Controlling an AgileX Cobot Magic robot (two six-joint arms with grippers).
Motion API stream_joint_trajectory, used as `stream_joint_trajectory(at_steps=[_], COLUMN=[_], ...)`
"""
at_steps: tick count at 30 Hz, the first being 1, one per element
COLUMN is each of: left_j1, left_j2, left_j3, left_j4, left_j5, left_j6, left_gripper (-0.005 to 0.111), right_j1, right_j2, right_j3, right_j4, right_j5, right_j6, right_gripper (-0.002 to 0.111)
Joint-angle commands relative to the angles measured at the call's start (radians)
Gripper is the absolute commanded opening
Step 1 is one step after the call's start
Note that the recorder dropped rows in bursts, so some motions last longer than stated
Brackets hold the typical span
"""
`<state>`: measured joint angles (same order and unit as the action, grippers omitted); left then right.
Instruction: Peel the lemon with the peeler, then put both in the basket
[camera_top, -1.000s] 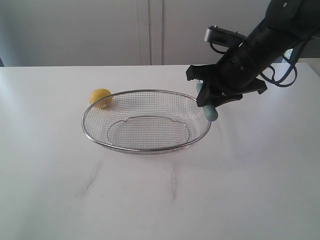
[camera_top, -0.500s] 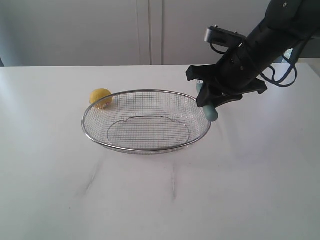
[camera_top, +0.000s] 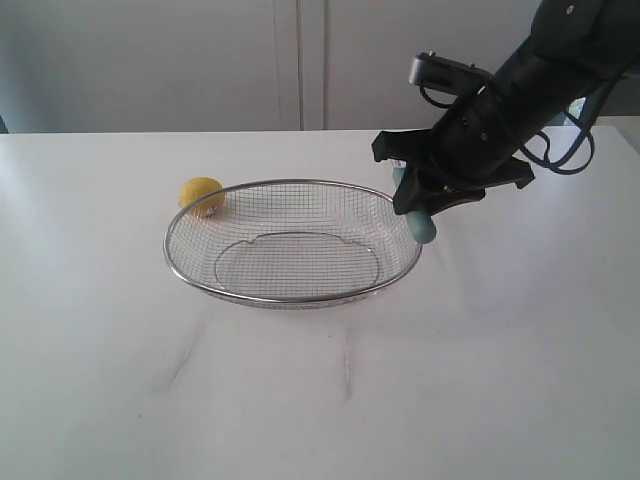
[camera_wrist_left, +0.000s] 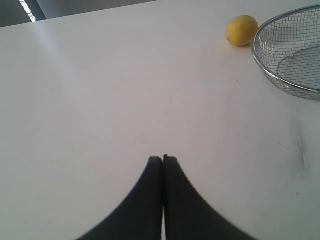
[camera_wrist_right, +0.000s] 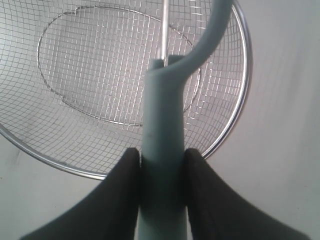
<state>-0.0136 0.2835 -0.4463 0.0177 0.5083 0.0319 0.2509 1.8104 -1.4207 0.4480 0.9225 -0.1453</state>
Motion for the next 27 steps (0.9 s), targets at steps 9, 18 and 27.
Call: stream_joint_trajectory(at_steps=[9, 18, 27], left_j1=[0.001, 0.001, 0.001], left_j2=[0.002, 0.067, 0.262], left_j3=[-0.01, -0.081, -0.206], left_j4=[-0.018, -0.018, -0.018], left_j5=[-0.002, 0.128, 0.244], left_j6=[-0.009, -0.009, -0.009], left_gripper=[0.0, 0.0, 0.0], right_j1=[-0.002, -0.002, -0.002], right_j2=[-0.003, -0.003, -0.003], right_j3=[0.004, 0.004, 0.004], right_j4=[0.003, 0.003, 0.003], right_j5=[-0.005, -0.005, -0.005], right_j6=[-0.014, -0.016, -0.016], right_gripper=[0.0, 0.0, 0.0])
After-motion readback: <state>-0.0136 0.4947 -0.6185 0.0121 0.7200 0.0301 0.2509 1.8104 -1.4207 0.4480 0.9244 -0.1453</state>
